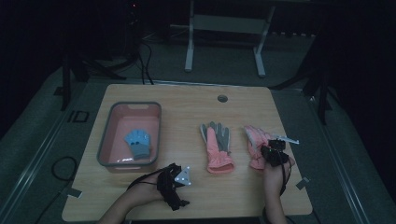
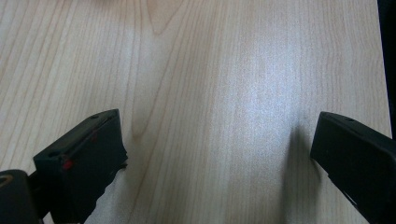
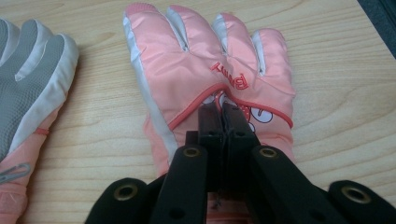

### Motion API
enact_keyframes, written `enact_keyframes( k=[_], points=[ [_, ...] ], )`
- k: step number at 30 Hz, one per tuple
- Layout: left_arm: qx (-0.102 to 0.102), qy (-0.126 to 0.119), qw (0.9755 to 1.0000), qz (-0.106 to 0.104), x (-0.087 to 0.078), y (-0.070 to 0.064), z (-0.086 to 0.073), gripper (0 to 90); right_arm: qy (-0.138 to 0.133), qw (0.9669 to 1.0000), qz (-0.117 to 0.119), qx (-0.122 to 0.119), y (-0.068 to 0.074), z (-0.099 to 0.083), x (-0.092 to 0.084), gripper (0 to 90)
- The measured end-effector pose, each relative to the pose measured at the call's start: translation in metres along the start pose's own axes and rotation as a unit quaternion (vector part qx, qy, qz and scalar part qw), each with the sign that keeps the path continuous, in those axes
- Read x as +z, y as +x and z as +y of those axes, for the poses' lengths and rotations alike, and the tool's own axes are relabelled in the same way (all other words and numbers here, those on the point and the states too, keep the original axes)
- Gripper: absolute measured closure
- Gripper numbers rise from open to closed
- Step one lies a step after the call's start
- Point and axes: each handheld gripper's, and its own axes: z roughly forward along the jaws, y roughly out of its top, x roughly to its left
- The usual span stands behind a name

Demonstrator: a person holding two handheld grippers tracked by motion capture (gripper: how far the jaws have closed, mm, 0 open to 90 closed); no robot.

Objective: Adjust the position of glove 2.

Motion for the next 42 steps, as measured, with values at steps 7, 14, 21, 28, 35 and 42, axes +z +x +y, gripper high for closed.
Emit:
enact_keyframes(
  k=[7, 14, 21, 28, 35, 42],
  points=[
    [0.003, 0.003, 1.0000, 0.001, 0.000, -0.001, 0.000, 2.9, 0.007, 0.9990, 0.022, -0.039, -0.006, 0.013, -0.010, 77.8],
    [0.008, 0.008, 0.9999, 0.004, 0.001, 0.000, 0.002, 2.9, 0.008, 0.9920, 0.067, -0.107, -0.017, 0.027, -0.024, 70.0],
    [0.004, 0.007, 1.0000, 0.004, 0.001, -0.001, 0.003, 2.9, 0.005, 0.9763, 0.132, -0.171, -0.037, 0.048, -0.030, 66.0],
    [0.003, 0.008, 1.0000, 0.002, 0.001, 0.001, 0.003, 2.9, 0.018, 0.9695, 0.155, -0.189, -0.046, 0.049, -0.026, 64.0],
    [0.001, 0.010, 0.9999, -0.001, 0.001, 0.002, 0.003, 2.9, 0.034, 0.9693, 0.163, -0.181, -0.047, 0.037, -0.013, 61.2],
    [0.002, 0.010, 0.9999, 0.003, 0.001, 0.001, 0.003, 2.9, 0.059, 0.9715, 0.143, -0.179, -0.046, 0.022, 0.009, 57.4]
  ],
)
